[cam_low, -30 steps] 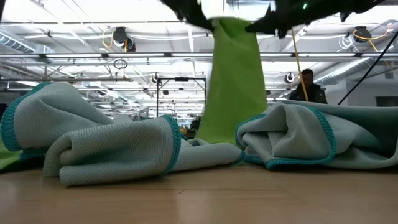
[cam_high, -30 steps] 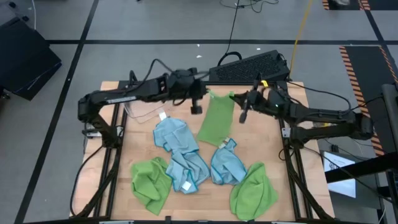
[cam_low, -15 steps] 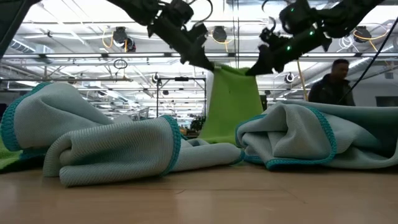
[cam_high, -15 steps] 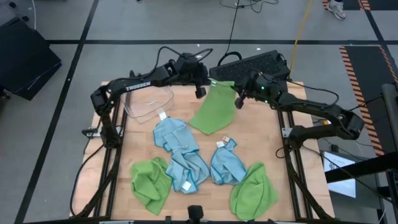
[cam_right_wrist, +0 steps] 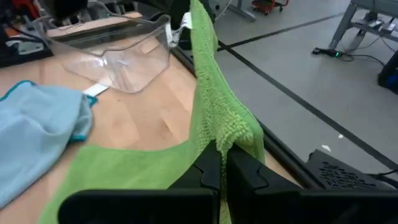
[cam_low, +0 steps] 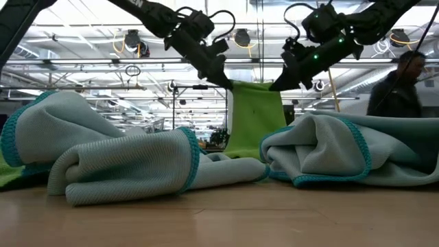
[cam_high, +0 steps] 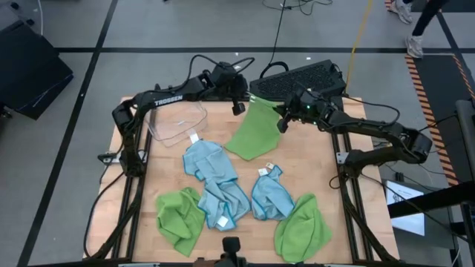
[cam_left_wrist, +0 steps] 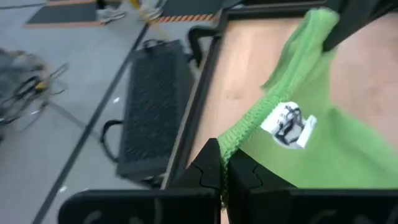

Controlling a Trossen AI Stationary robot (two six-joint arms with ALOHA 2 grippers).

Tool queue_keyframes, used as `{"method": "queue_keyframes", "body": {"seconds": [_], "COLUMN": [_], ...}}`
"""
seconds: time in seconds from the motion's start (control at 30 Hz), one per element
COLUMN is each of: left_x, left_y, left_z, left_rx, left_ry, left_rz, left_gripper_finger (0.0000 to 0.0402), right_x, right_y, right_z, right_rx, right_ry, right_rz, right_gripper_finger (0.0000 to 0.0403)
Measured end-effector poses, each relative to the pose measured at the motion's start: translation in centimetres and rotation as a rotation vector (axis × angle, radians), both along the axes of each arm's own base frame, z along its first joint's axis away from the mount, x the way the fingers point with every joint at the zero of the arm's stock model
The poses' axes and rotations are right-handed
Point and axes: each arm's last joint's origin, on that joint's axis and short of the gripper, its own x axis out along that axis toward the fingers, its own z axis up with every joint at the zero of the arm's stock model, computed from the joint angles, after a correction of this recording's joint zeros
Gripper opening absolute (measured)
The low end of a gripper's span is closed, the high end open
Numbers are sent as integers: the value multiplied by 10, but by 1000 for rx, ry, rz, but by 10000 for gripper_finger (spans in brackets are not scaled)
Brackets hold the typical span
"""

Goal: Fold microfiber towels
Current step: Fold the top right green microfiber cloth

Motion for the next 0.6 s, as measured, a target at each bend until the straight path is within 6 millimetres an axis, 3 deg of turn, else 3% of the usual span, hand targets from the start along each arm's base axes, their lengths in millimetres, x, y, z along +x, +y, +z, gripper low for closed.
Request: {"method": "queue_keyframes", "body": {"seconds": [0.17,0.3,0.43,0.6], "left_x": [-10,-25,-43,-53], "left_y": [-21,-54,-91,-127], "left_z": [31,69,113,137], "left_rx": [-17,34,150,190], "left_ry": [-69,-110,-216,-285], "left_rz": [-116,-203,-218,-234], "left_gripper_finger": [0,0,0,0], "right_x": [-1,-6,-10,-4], "right_y": [18,36,48,58], "right_z": [27,48,83,118], "right_rx": [-12,-68,-202,-285], "right_ry": [-183,-272,-348,-378], "right_rz": [166,227,222,275], "right_gripper_finger": [0,0,0,0]}}
